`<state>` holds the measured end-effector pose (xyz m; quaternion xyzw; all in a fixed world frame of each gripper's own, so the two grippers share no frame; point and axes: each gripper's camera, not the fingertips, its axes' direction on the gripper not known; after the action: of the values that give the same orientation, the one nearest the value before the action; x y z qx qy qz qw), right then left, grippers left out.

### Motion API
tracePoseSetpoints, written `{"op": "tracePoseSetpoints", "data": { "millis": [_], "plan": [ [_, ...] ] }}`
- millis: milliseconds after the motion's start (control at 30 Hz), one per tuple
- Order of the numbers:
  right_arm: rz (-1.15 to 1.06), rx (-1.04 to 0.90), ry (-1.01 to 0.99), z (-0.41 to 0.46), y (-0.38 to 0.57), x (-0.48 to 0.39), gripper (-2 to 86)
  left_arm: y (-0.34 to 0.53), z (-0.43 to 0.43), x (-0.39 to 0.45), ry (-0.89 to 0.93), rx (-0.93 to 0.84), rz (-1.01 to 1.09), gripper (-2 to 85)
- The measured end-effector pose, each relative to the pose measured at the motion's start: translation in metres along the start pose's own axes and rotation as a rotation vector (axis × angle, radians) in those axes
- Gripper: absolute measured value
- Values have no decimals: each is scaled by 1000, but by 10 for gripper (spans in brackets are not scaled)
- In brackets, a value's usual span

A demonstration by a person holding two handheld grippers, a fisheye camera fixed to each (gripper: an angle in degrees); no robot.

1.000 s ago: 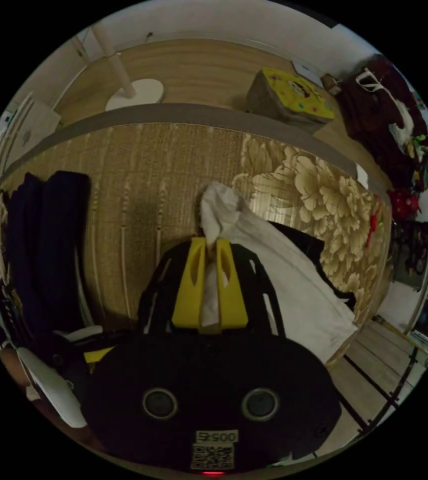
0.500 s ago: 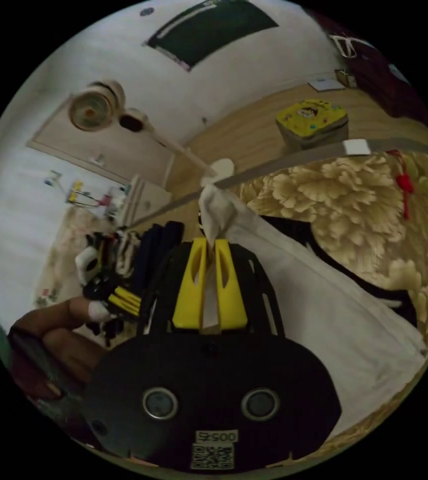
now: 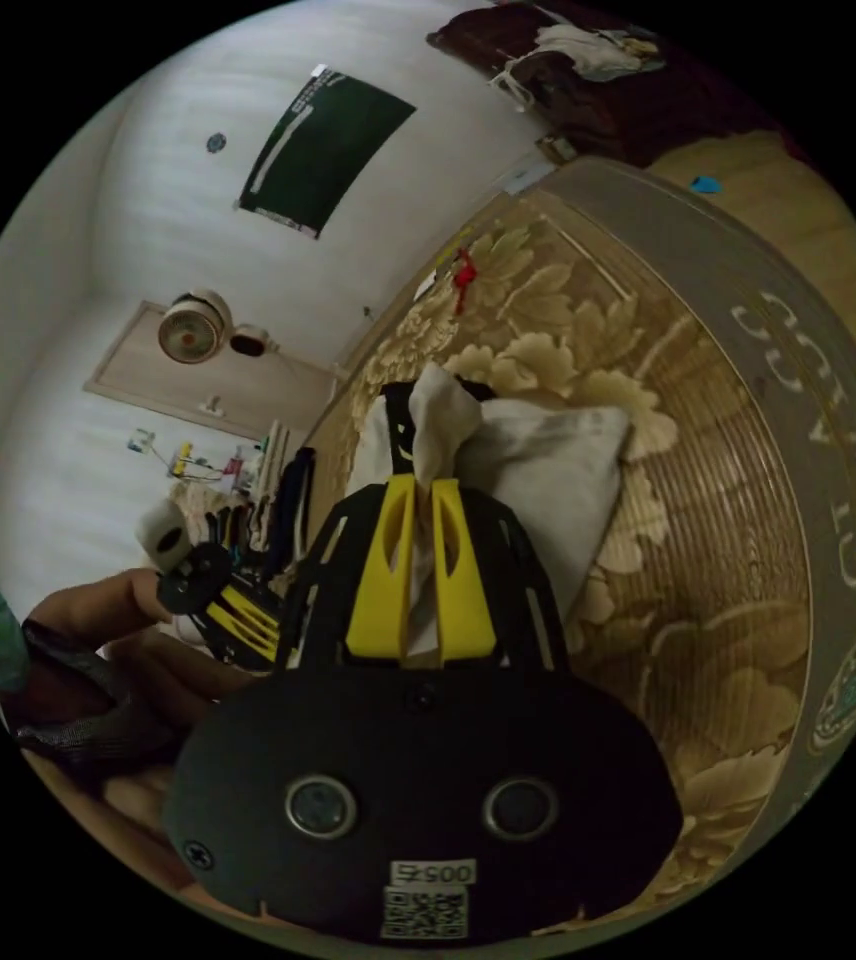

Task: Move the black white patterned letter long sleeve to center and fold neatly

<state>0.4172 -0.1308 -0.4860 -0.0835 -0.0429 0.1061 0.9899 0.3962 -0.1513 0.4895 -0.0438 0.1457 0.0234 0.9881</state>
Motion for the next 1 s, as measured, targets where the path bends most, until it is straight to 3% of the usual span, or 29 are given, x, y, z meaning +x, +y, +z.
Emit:
{"op": "tracePoseSetpoints", "data": {
  "millis": [300,400,467,567,767,867,1000],
  "plan": [
    [80,83,-46,-54,45,95,-1,0,88,44,-75,292,-97,24],
    [108,118,-110,-69,59,117,21,15,91,75,-116,386,7,5],
    [114,141,-120,-82,66,126,36,30,92,90,-234,412,24,0],
    [87,154,-107,-107,81,133,52,42,106,84,-248,371,-32,-5],
    [-39,-22,-65,-104,108,122,59,32,155,73,-169,275,-30,-6],
    [-38,-103,89,-92,112,119,16,23,177,70,-147,171,-21,-5],
    [-15,-31,119,-115,119,122,-1,35,174,82,-191,177,76,-2]
  ]
}}
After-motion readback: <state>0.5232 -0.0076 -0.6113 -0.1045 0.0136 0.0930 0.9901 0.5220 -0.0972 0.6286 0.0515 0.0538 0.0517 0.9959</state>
